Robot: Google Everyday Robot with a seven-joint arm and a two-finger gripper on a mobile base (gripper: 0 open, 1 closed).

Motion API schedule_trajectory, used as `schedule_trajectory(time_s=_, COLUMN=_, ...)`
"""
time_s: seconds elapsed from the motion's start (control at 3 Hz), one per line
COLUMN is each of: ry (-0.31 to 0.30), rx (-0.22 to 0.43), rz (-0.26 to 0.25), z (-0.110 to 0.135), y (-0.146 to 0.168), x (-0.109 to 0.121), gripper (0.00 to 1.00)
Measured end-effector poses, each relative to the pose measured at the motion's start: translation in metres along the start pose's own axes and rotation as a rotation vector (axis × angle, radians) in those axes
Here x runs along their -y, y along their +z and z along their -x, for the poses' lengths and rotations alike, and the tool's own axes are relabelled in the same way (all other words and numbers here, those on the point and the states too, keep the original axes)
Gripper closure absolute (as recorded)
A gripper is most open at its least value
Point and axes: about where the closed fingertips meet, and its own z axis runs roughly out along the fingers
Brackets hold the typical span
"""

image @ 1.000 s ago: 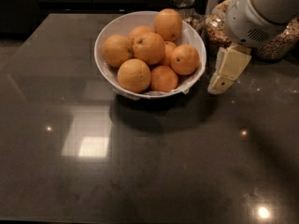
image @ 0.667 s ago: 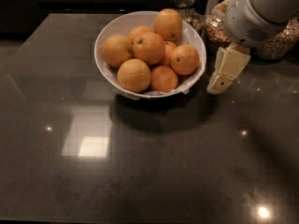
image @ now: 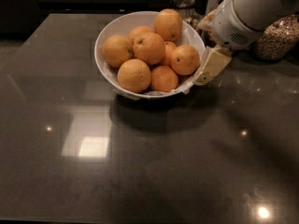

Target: Pick orange from white bowl

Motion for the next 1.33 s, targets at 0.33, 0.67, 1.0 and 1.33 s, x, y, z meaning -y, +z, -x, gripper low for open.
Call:
schedule_trajectory(time_s=0.33, ry=0.008, rx=0.02, rz=0.008, z=0.002, y=0.015, x=0.007, gripper=0.17)
schedule_trajectory(time_s=0.67, ry=0.016, rx=0.034, rz=0.004, z=0.003, y=0.022, x=0.012, gripper=0.25)
schedule_trajectory(time_s=1.0, ry=0.025, rx=0.045, rz=-0.005, z=0.008, y=0.033, x=0.018, gripper=0.38)
schedule_trajectory(time_s=1.33, ry=0.027, rx=0.044, rz=-0.003, z=0.008, y=0.038, x=0.018, gripper=0.35)
